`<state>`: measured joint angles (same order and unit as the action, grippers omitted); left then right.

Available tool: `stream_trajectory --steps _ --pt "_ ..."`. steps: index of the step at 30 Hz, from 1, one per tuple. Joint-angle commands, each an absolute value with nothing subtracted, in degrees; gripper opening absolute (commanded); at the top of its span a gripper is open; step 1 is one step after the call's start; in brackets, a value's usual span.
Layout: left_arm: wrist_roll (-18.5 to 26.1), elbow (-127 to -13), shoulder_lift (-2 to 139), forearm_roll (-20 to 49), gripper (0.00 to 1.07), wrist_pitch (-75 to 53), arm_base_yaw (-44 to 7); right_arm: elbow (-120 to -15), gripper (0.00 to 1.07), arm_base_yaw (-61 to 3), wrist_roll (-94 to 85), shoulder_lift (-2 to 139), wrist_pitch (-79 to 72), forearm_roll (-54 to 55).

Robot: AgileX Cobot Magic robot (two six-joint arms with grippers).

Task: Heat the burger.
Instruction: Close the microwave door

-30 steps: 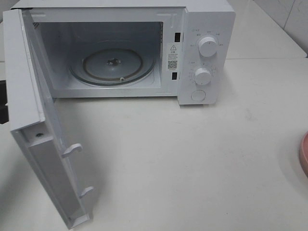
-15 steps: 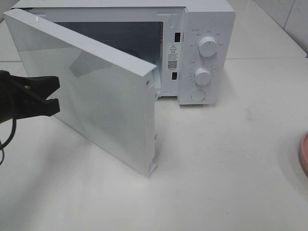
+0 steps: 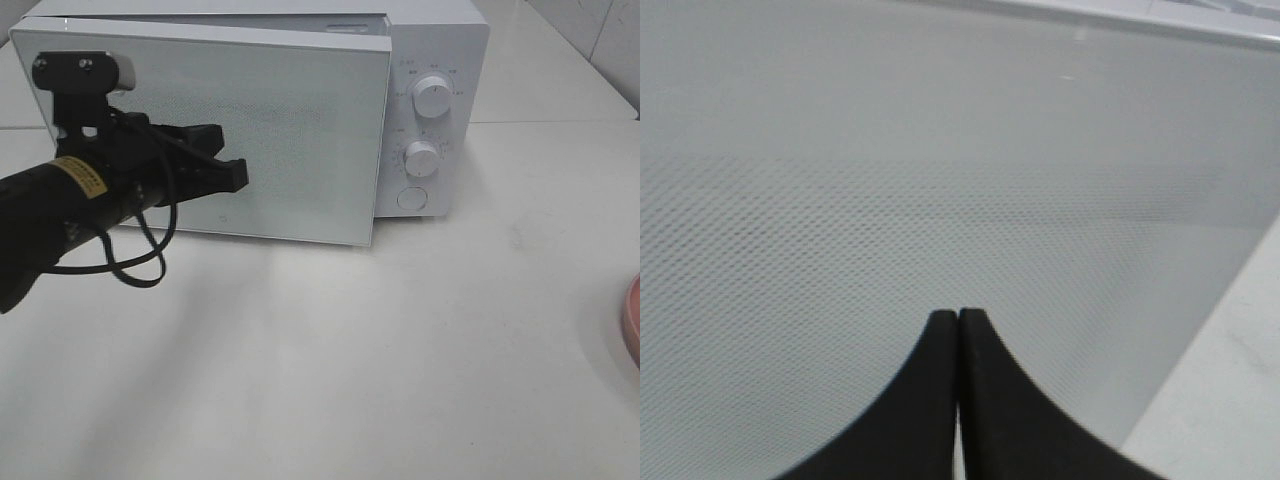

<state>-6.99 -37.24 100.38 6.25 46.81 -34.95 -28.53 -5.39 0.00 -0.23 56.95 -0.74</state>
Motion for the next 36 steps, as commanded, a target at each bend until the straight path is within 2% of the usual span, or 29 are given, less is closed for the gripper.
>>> stream_trajectory --steps 1,8,20,23,25,30,36 --pt "-5.1 -39.99 101.64 8.65 0.0 46.87 -36.61 -28.48 0.76 -4.93 0.0 -1.72 56.95 -0.69" --pt "-1.55 -49.79 106.86 15.3 0.0 42.06 -39.88 -28.48 0.76 -4.93 0.0 -1.72 56.95 -0.69" --pt "-0.92 -60.68 112.13 17.53 0.0 38.79 -40.16 -28.48 0.76 -4.93 0.0 -1.72 56.95 -0.69" --pt "0.97 -63.43 113.62 18.85 0.0 36.84 -40.16 -28.48 0.76 -4.93 0.0 -1.72 56.95 -0.69" --pt "4.01 -65.66 114.71 22.06 0.0 36.61 -40.16 -28.48 0.76 -4.93 0.0 -1.72 56.95 -0.69" --pt "8.25 -69.1 116.65 27.16 0.0 36.38 -39.08 -28.48 0.76 -4.93 0.0 -1.72 56.95 -0.69" --pt "9.8 -71.62 116.6 26.81 0.0 30.77 -38.39 -28.48 0.76 -4.93 0.0 -1.72 56.95 -0.69"
